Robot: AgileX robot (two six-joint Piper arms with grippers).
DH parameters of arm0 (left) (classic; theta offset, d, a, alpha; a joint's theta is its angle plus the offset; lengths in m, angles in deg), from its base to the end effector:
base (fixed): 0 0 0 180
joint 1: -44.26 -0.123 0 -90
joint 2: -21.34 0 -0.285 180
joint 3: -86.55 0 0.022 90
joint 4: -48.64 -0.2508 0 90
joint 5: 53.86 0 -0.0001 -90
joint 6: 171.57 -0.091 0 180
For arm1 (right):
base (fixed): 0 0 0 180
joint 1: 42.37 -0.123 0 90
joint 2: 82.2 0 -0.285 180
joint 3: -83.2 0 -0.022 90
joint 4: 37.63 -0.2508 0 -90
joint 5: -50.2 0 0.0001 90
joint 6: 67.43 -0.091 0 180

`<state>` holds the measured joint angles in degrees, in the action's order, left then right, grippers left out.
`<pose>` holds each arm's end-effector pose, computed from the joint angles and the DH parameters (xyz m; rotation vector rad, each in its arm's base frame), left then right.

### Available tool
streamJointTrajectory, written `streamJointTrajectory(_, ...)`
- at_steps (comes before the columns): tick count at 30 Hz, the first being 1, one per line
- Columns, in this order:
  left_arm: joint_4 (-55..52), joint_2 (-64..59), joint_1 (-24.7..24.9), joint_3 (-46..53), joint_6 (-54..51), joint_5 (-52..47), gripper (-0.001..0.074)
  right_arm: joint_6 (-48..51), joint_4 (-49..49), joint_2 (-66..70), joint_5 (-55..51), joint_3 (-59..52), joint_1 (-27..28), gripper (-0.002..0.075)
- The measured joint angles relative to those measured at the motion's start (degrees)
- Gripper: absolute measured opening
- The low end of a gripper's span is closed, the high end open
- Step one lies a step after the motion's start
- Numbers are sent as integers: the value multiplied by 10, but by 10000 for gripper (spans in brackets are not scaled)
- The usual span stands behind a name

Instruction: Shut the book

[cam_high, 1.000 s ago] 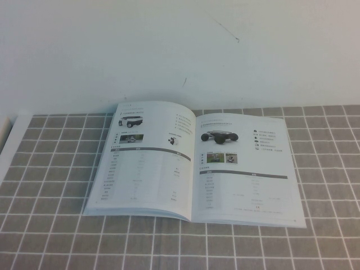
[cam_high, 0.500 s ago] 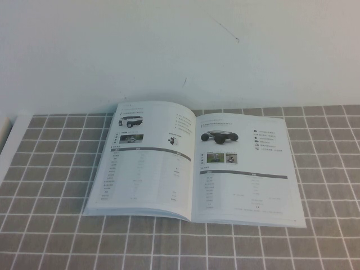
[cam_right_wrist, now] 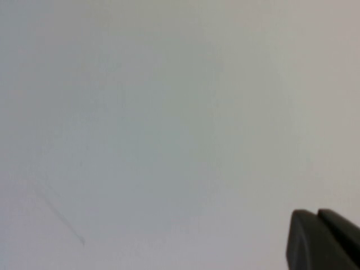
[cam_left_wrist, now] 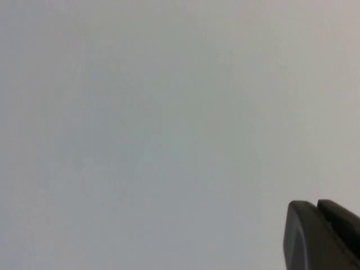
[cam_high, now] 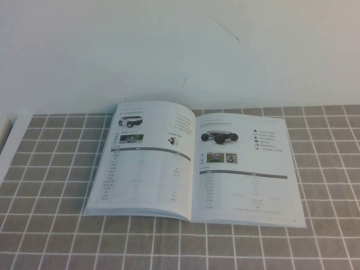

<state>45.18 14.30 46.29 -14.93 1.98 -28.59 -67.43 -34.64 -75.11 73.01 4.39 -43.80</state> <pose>0.0445 -0.0039 0.2442 0.1298 1.0457 0.1058 0.0469 0.0030 0.2391 -0.0584 1.1002 -0.0096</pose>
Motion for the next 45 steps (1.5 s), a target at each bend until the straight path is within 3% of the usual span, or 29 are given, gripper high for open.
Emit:
streamJointTrajectory(5, 0, 0, 0, 0, 9, 152, -2, 12, -12, 0, 69, 0, 0, -3)
streamJointTrajectory(8, 22, 1, 0, 0, 9, 223, -2, 38, -12, 0, 42, 16, 0, -3)
streamJointTrajectory(10, 72, 1, 0, -6, -2, 214, -3, 65, -12, 0, -1, 49, 0, -3)
streamJointTrajectory(14, 199, 1, 0, -86, -21, 70, -2, 96, -12, 21, -119, 150, 0, -3)
streamJointTrajectory(17, 314, -7, 0, -161, -95, -65, -2, 96, -14, 71, -214, 238, 0, -3)
streamJointTrajectory(21, 394, -67, 0, -229, -215, -133, -3, 96, -37, 165, -328, 336, 0, -3)
streamJointTrajectory(26, 421, -179, 0, -286, -265, -208, -2, 96, -92, 303, -453, 435, 0, -3)
streamJointTrajectory(32, 420, -347, 0, -372, -264, -394, -2, 172, -202, 484, -572, 516, 0, -3)
streamJointTrajectory(39, 420, -529, 0, -412, -247, -544, -2, 393, -416, 656, -596, 537, -4, -3)
streamJointTrajectory(45, 414, -676, 0, -481, -241, -717, -2, 477, -471, 787, -596, 537, -54, -3)
